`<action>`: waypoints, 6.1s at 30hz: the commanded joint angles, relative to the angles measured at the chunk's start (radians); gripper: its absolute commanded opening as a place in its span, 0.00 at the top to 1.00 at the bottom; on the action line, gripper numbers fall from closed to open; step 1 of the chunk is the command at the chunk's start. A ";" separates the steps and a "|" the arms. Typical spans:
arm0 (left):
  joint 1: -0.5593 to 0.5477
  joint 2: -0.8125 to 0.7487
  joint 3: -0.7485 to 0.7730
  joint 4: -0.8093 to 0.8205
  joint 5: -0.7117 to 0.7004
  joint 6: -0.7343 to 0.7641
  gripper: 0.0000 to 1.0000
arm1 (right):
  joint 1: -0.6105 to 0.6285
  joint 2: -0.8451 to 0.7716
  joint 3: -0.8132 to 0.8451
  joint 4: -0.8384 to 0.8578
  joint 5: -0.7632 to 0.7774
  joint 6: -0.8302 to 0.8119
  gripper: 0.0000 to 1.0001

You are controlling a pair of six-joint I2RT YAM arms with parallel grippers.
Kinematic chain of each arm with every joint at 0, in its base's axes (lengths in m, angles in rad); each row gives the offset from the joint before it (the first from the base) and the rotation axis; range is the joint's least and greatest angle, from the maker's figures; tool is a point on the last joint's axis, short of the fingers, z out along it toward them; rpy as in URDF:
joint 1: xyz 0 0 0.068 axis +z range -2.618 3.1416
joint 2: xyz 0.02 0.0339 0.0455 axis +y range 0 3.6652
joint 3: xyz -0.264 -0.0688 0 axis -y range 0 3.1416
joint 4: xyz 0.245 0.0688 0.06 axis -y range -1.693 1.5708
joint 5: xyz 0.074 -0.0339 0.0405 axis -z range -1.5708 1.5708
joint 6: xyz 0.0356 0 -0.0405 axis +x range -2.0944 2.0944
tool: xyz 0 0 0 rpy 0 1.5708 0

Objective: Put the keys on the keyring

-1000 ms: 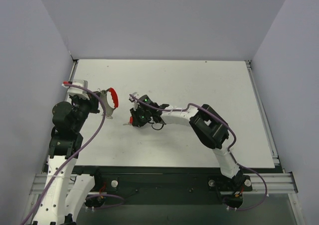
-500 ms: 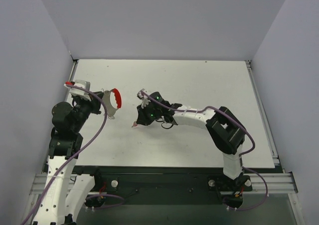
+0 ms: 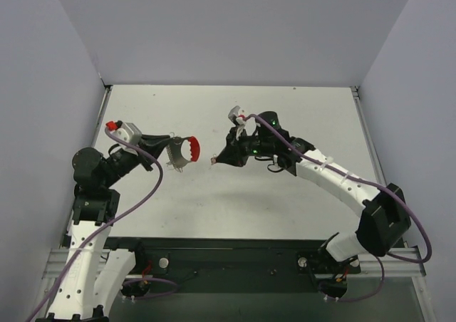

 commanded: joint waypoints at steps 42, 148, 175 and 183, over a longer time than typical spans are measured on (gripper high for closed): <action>-0.204 -0.067 -0.043 0.068 -0.228 0.235 1.00 | -0.034 0.134 -0.044 -0.467 0.019 -0.100 1.00; -0.239 0.010 -0.034 0.249 0.306 0.163 1.00 | -0.072 -0.467 -0.044 -0.349 -0.494 -0.232 1.00; -0.526 0.188 0.067 0.305 -0.139 0.268 1.00 | -0.081 -0.494 -0.021 -0.059 -0.143 0.227 1.00; -0.700 0.188 0.060 0.260 -0.186 0.464 1.00 | -0.086 -0.470 0.026 -0.073 -0.226 0.254 1.00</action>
